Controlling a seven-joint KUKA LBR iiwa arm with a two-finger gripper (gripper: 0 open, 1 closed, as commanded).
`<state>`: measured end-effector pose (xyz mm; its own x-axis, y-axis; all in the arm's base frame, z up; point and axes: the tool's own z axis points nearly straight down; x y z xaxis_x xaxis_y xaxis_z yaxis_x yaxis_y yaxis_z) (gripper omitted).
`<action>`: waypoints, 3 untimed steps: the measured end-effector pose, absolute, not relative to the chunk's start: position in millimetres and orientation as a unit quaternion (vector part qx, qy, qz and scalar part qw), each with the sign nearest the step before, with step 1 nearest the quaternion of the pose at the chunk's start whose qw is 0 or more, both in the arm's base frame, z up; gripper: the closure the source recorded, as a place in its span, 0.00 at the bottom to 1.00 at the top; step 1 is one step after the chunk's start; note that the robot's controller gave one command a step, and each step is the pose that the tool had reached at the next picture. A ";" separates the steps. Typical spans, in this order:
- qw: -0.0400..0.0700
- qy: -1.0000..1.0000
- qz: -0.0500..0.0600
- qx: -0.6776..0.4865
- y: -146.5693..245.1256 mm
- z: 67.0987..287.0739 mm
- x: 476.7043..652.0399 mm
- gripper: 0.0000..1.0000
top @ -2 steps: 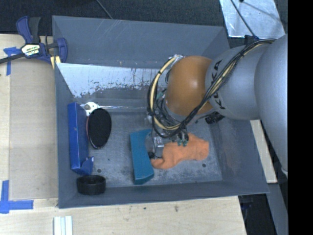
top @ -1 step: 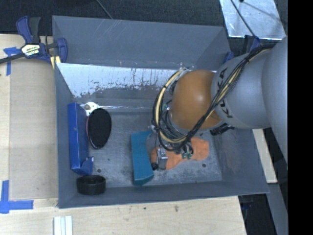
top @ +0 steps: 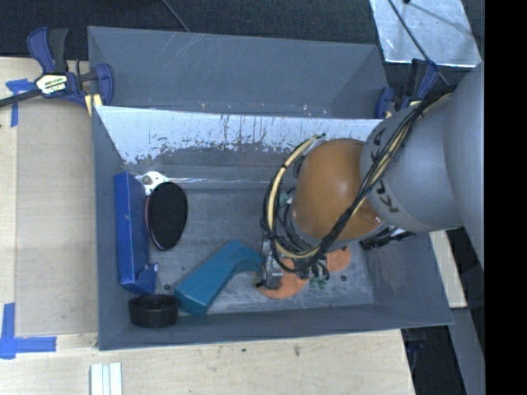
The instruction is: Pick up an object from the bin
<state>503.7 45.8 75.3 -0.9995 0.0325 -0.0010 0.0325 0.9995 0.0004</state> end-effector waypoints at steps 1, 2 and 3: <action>0.000 1.000 0.000 0.025 44.8 74.7 513.2 1.00; -0.003 1.000 0.000 0.024 47.4 120.6 508.7 1.00; 0.006 1.000 0.001 0.029 38.8 149.0 527.9 1.00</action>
Offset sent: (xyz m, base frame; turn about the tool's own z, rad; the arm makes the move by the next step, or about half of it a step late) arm 0.0036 0.0058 0.0887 0.0125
